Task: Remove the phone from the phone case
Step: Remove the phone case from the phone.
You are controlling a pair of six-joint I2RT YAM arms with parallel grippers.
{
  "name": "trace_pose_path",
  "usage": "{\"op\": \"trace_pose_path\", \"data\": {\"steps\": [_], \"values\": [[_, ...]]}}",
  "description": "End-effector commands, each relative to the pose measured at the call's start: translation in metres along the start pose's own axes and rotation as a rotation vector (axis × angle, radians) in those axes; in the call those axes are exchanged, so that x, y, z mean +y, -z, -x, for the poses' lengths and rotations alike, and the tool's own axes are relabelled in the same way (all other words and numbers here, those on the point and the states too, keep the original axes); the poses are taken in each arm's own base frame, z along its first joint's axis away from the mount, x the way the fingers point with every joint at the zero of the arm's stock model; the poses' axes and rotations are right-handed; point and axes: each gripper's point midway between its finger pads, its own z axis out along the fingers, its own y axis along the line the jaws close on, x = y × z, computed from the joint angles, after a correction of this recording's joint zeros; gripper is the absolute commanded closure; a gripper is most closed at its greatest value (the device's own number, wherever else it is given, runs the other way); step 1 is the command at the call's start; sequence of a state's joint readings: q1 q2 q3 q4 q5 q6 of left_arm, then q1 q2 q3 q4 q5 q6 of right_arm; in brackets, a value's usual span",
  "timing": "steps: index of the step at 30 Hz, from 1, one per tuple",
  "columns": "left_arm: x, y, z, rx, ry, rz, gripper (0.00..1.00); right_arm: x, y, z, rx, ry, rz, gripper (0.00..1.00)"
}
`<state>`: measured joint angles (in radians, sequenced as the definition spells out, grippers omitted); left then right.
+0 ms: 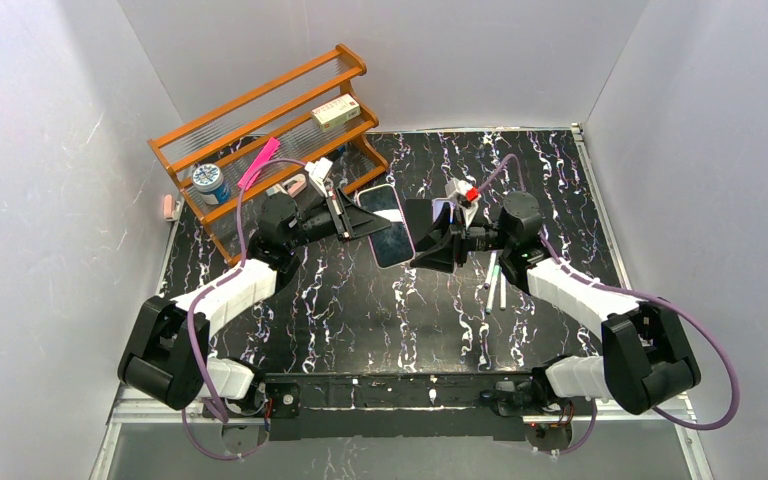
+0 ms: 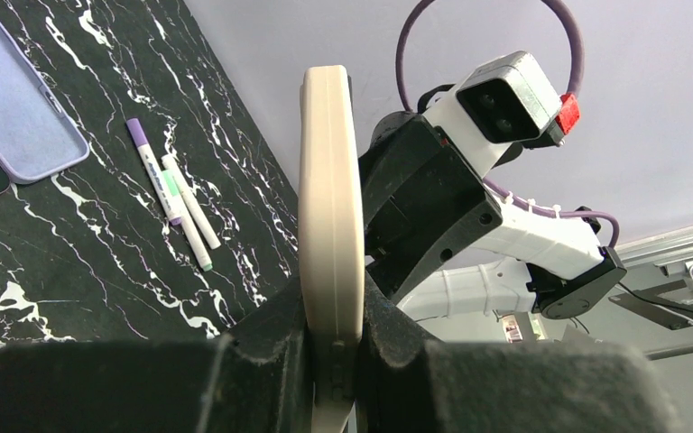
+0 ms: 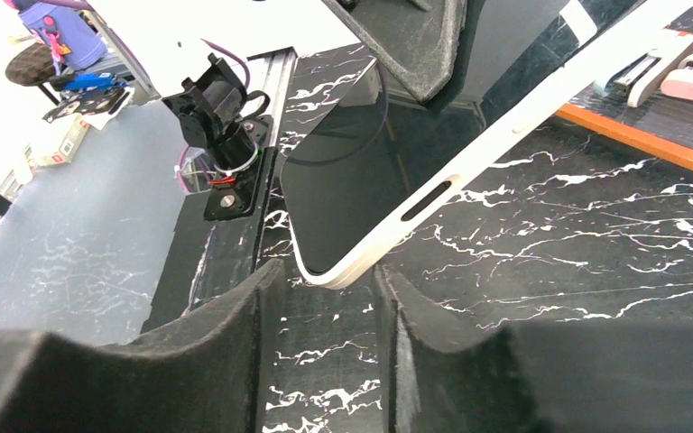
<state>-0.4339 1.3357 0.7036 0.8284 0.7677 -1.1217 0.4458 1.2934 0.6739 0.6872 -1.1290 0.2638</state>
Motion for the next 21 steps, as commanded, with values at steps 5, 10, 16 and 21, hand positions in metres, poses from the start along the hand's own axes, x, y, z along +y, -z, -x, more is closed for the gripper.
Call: {"op": "trace_pose_path", "data": {"steps": [5, 10, 16, 21], "values": [[-0.042, 0.002, 0.014, -0.014, -0.100, -0.105, 1.00, 0.008, -0.005, 0.021, -0.015, 0.085, 0.077, 0.70], [-0.050, 0.002, 0.012, 0.003, -0.105, -0.125, 1.00, 0.006, -0.007, 0.020, -0.007, 0.089, 0.086, 0.87], [-0.063, 0.002, 0.011, 0.015, -0.097, -0.150, 1.00, -0.001, -0.010, 0.020, 0.009, 0.116, 0.071, 0.99], [-0.065, 0.002, 0.009, 0.014, -0.127, -0.157, 1.00, 0.001, -0.010, 0.022, 0.017, 0.126, 0.081, 0.91]]}}
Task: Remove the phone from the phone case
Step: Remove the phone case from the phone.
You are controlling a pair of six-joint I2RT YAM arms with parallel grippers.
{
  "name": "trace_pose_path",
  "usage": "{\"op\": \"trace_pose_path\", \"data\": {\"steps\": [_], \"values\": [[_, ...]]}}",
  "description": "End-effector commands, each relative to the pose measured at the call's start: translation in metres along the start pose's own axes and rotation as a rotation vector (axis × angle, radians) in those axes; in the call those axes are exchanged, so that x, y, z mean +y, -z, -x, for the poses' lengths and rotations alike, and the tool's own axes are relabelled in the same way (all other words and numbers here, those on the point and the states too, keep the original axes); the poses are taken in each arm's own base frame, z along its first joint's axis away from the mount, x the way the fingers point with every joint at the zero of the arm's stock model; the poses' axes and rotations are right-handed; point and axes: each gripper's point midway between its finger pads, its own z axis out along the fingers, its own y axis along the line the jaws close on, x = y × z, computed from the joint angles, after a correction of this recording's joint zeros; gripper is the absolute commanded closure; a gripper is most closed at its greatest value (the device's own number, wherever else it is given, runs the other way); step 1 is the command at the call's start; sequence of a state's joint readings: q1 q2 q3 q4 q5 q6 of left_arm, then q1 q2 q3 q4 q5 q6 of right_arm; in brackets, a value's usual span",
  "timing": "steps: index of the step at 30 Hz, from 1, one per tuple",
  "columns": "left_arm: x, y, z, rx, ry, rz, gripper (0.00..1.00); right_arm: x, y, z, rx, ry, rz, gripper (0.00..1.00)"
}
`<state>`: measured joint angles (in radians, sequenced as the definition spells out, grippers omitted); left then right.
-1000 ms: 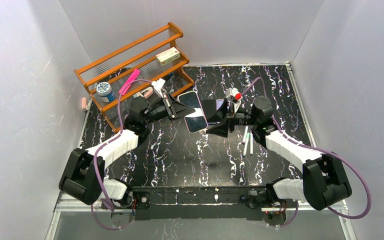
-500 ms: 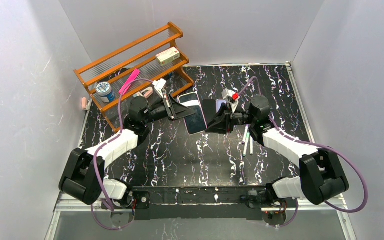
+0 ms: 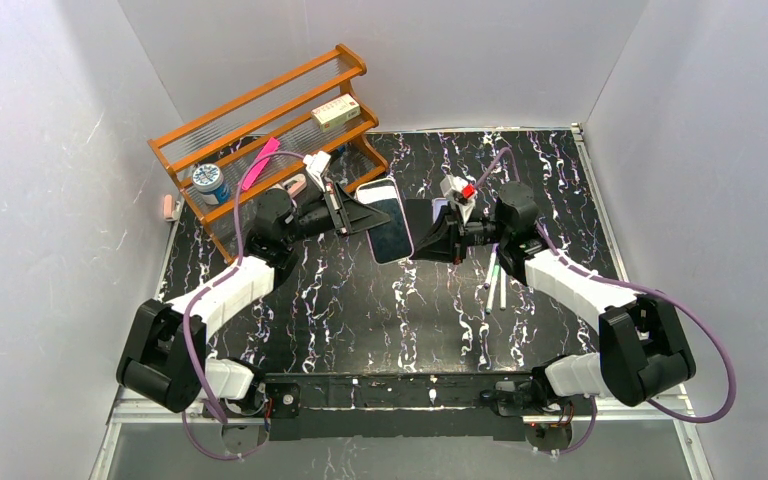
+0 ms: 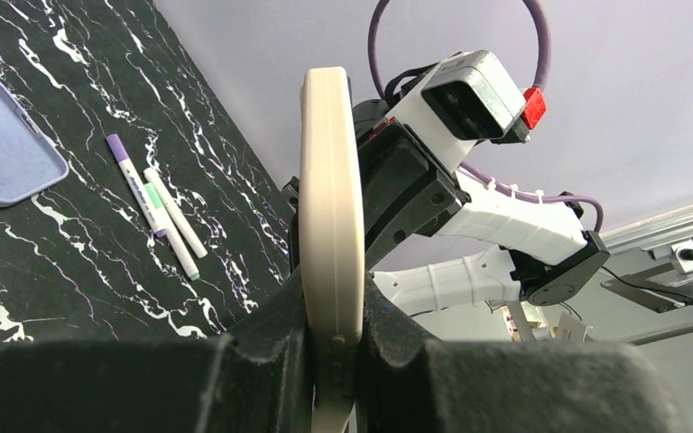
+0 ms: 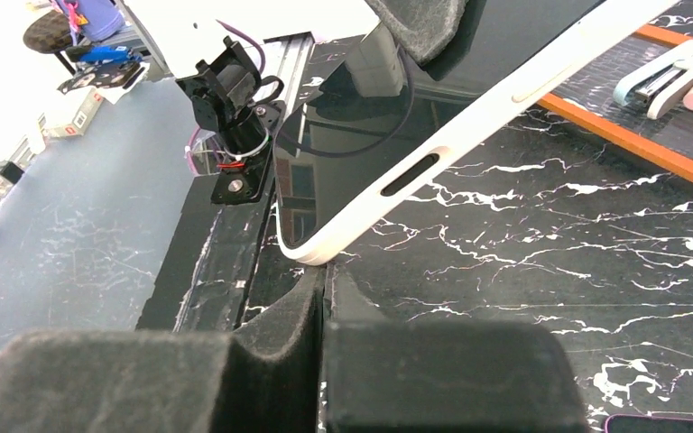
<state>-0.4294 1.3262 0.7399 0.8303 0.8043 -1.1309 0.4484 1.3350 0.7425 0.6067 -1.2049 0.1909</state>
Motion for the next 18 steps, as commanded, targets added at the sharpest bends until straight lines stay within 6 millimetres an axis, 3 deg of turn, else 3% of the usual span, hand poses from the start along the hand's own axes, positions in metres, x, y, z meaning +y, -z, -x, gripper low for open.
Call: {"op": "trace_pose_path", "data": {"steps": [1, 8, 18], "values": [[-0.046, 0.000, 0.005, -0.001, -0.114, -0.111, 1.00, 0.000, -0.005, 0.020, -0.014, 0.105, 0.006, 0.88], [-0.047, 0.000, 0.007, -0.003, -0.193, -0.108, 1.00, 0.018, 0.001, 0.011, -0.001, 0.070, 0.021, 0.62], [-0.045, 0.000, 0.006, 0.004, -0.201, -0.104, 1.00, 0.035, -0.001, 0.028, -0.030, 0.097, 0.064, 0.58]]}}
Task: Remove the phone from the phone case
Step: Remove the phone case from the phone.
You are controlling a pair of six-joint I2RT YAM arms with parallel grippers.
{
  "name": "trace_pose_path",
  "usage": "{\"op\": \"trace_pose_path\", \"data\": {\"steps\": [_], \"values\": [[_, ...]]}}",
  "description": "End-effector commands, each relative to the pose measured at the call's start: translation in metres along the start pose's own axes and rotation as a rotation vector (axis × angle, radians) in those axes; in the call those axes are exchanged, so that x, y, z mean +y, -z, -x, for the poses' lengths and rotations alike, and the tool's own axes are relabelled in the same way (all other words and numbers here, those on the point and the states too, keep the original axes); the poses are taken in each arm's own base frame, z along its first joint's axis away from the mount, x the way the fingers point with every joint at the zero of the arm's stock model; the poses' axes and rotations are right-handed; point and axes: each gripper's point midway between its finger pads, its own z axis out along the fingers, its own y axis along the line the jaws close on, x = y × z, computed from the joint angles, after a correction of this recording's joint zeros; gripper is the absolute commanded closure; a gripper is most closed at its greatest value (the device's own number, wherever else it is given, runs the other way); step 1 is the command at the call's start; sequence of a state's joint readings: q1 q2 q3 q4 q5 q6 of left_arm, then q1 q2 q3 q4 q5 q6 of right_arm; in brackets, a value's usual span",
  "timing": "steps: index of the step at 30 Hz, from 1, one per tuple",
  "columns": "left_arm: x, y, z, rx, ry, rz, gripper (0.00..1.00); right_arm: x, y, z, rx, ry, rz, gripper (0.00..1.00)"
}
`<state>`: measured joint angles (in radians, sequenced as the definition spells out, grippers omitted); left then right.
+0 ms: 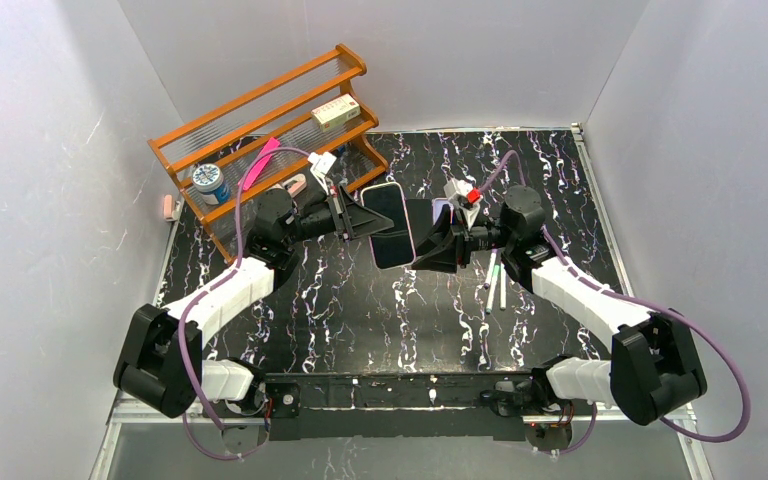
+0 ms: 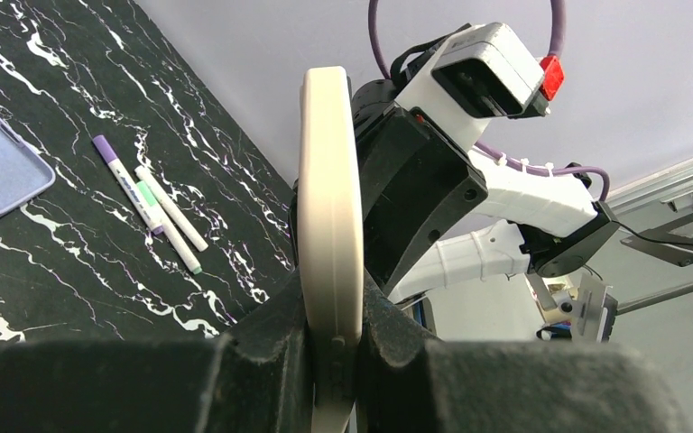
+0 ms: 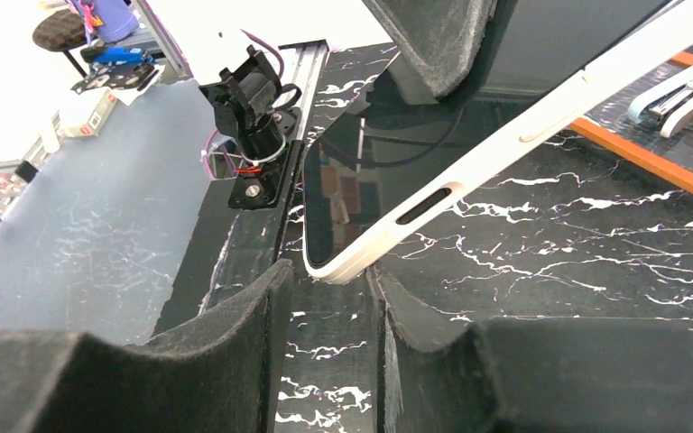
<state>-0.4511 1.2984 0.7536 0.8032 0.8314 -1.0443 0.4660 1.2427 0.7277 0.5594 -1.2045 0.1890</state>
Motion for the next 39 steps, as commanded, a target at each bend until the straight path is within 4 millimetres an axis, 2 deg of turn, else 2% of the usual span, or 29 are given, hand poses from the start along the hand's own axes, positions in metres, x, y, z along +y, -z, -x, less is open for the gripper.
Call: {"op": "trace_pose_path", "data": {"steps": [1, 10, 20, 25, 32, 39], "values": [[-0.030, 0.000, 0.017, -0.035, -0.108, -0.067, 1.00, 0.013, -0.003, 0.019, -0.025, 0.067, 0.050, 0.58], [-0.039, -0.003, 0.011, -0.016, -0.099, -0.088, 1.00, 0.008, -0.007, 0.020, -0.023, 0.062, 0.054, 0.65], [-0.052, -0.004, 0.002, 0.029, 0.002, -0.118, 1.00, -0.005, -0.015, 0.016, 0.005, 0.108, 0.057, 0.88], [-0.053, -0.006, 0.001, 0.044, 0.048, -0.120, 1.00, -0.008, -0.021, 0.011, 0.031, 0.180, 0.060, 0.92], [-0.058, -0.007, 0.003, 0.044, 0.047, -0.130, 1.00, -0.024, -0.023, 0.012, 0.050, 0.230, -0.007, 0.99], [-0.058, -0.007, 0.001, 0.043, 0.038, -0.130, 1.00, -0.037, -0.023, 0.015, 0.034, 0.216, -0.086, 0.99]]}}
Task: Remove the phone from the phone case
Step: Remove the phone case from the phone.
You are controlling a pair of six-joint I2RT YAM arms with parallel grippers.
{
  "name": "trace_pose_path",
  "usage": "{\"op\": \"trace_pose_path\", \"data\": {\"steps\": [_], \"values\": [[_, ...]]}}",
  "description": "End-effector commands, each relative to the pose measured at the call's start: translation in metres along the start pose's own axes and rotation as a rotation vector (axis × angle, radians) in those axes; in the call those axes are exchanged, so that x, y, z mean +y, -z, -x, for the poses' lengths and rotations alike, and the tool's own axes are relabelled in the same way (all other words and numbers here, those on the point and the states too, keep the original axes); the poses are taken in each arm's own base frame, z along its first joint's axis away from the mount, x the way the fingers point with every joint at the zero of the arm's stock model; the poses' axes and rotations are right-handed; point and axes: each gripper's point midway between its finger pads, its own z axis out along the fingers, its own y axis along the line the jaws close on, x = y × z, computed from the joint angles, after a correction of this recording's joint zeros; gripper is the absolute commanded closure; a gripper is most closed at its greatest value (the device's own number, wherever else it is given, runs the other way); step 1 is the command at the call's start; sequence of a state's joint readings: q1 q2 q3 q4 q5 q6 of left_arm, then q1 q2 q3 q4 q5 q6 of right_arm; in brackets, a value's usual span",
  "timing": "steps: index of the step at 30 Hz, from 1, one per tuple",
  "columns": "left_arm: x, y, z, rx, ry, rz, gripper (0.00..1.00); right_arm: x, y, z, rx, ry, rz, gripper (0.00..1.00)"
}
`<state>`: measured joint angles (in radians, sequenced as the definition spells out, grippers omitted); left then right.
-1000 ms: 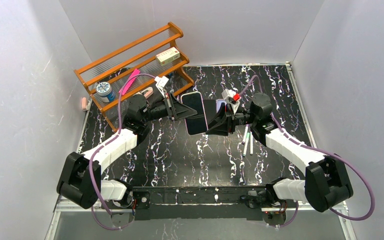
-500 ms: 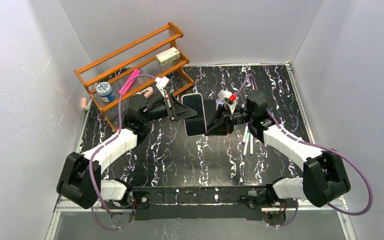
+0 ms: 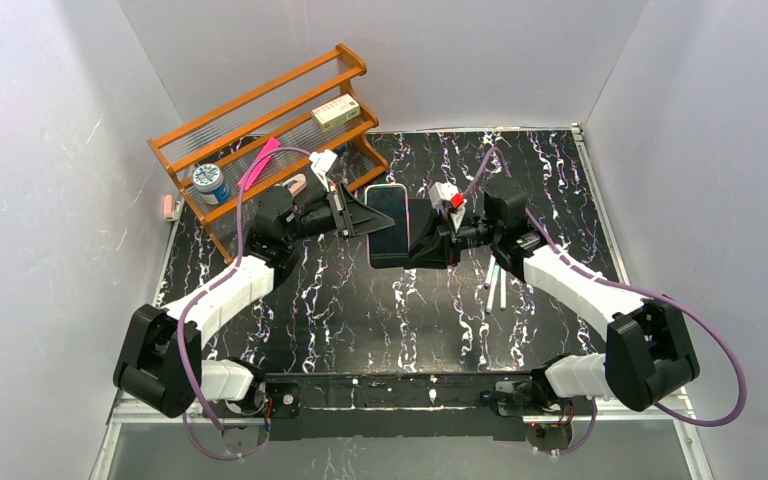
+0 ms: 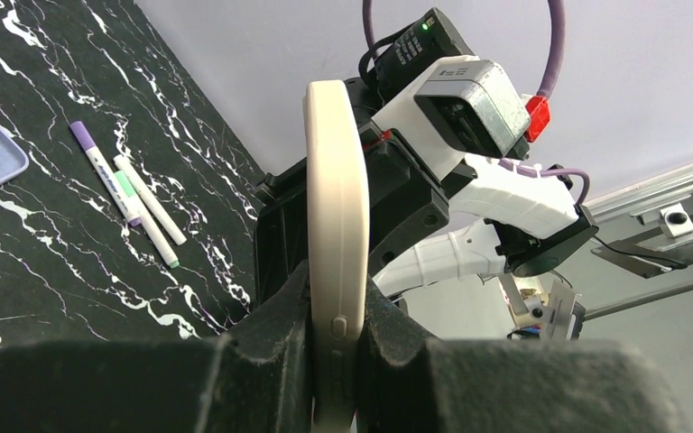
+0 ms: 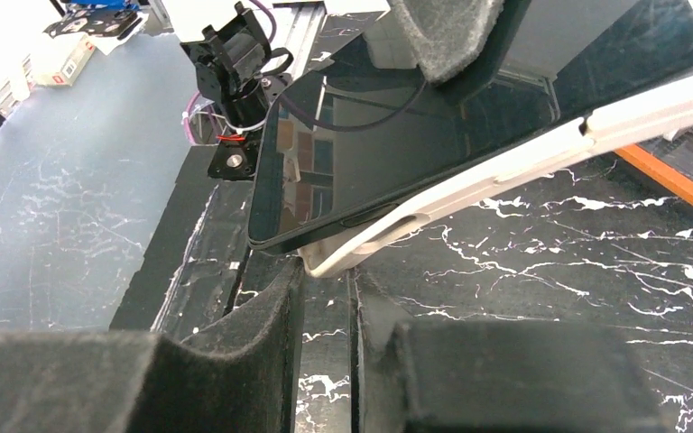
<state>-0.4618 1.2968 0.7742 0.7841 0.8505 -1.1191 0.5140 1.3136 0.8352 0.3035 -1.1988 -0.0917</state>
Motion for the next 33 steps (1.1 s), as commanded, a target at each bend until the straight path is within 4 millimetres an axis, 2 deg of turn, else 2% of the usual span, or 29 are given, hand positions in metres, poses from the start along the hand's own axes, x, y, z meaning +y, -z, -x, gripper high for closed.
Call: {"op": "trace_pose_path", "data": {"steps": [1, 7, 10, 23, 33], "values": [[-0.046, -0.005, -0.001, 0.022, -0.037, -0.109, 1.00, -0.029, -0.005, 0.027, -0.042, 0.130, -0.141, 0.98], [-0.042, -0.006, -0.004, 0.023, -0.032, -0.101, 1.00, -0.036, 0.003, 0.045, -0.170, 0.040, -0.289, 0.88], [-0.045, -0.008, -0.006, 0.028, -0.035, -0.108, 1.00, -0.040, 0.005, 0.053, -0.222, -0.005, -0.331, 0.86], [-0.045, -0.014, -0.023, 0.059, -0.024, -0.117, 1.00, -0.037, 0.010, 0.080, -0.391, -0.076, -0.326, 0.80], [-0.030, -0.016, -0.030, 0.072, -0.005, -0.089, 1.00, -0.036, 0.018, 0.090, -0.469, -0.100, -0.321, 0.76]]}}
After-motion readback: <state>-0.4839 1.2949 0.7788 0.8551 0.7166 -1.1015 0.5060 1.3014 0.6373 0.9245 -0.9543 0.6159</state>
